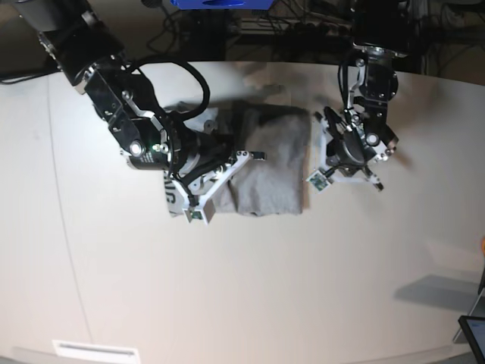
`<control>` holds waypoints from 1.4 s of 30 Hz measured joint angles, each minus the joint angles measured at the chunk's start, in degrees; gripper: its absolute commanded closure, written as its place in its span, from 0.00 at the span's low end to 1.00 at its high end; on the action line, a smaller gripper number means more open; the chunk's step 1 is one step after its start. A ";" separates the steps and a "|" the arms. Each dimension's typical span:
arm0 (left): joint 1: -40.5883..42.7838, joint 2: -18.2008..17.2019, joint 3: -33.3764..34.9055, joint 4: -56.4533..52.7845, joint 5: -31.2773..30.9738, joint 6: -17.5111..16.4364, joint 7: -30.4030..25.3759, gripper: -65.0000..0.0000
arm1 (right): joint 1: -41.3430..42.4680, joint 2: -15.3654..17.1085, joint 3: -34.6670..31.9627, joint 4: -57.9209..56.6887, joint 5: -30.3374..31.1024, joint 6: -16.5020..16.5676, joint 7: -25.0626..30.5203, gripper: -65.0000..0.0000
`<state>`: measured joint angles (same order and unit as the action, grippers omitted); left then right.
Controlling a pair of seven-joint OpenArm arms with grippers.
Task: Fold the T-shirt properly
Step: 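Fold the pinched end with the right gripper over toward the left gripper, then press the folded stack flat with the right gripper as left gripper lifts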
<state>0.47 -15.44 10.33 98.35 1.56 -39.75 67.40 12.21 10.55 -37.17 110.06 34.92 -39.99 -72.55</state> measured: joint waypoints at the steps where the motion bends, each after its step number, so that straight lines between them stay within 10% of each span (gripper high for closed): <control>1: 0.04 -0.81 -0.44 0.00 0.52 0.00 0.87 1.00 | 0.00 -0.02 0.00 -0.02 -0.15 0.00 0.00 1.00; 42: 18.78 -18.08 -9.92 6.45 1.16 -0.42 0.68 1.00 | 8.85 -5.97 -13.51 -11.80 -0.15 0.00 0.00 1.00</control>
<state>19.25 -33.52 0.40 104.79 2.72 -40.16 68.07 21.06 4.58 -50.68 98.26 34.76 -39.99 -72.55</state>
